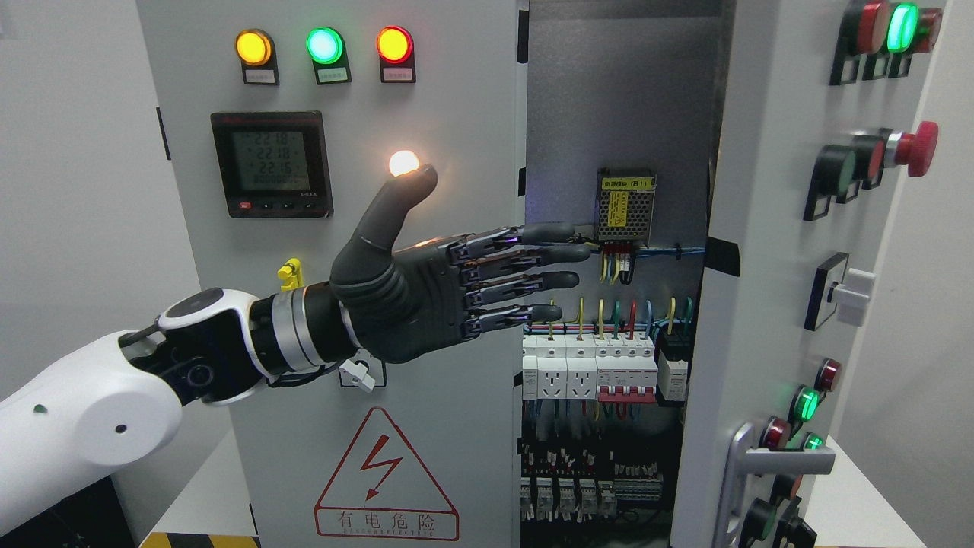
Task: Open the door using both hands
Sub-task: 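Insert the left hand fingers behind the inner edge of the door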
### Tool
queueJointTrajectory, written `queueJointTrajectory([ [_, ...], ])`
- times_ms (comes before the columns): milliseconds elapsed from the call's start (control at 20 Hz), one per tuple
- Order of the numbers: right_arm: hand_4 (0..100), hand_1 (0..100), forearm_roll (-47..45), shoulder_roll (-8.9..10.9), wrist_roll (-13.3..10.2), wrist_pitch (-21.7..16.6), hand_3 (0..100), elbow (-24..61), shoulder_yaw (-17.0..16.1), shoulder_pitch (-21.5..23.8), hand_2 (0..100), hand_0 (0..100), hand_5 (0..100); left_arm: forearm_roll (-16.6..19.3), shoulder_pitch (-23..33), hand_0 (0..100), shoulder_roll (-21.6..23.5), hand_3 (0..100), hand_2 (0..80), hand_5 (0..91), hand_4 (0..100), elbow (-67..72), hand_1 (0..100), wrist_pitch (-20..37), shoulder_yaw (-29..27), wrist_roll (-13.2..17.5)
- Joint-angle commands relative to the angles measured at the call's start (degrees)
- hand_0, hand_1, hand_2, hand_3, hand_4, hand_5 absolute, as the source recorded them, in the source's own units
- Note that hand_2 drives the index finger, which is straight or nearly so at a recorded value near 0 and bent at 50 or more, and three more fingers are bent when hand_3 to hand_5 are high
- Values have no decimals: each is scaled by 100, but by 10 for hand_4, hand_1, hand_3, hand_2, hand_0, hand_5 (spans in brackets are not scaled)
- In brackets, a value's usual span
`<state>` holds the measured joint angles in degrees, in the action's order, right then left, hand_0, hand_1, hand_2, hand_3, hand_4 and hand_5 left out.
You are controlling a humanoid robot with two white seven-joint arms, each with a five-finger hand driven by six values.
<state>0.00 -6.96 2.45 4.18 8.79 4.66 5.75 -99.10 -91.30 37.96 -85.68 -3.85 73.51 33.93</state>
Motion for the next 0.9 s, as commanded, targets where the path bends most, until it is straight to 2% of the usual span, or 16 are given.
queueJointTrajectory([
  [0,0,0,18,2,28,4,0,0,0,5,0,383,0,-215,-327,0,-1000,0,0,0,0,315,0,-10,533,-18],
  [150,0,0,18,2,36,4,0,0,0,5,0,383,0,-215,-318,0,-1176,0,0,0,0,306,0,-10,541,-79],
  [351,0,0,18,2,28,4,0,0,0,5,0,383,0,-171,-309,0,-1361,0,0,0,0,297,0,-19,550,-413],
  [501,0,0,18,2,36,4,0,0,0,5,0,383,0,-162,-309,0,-1493,0,0,0,0,297,0,-19,603,-431],
  [701,0,0,18,2,28,4,0,0,0,-4,0,383,0,-153,-318,0,-1616,0,0,0,0,227,0,-10,603,-651],
  [851,0,0,18,2,28,4,0,0,0,5,0,383,0,-136,-327,0,-1695,0,0,0,0,192,0,-19,603,-660],
])
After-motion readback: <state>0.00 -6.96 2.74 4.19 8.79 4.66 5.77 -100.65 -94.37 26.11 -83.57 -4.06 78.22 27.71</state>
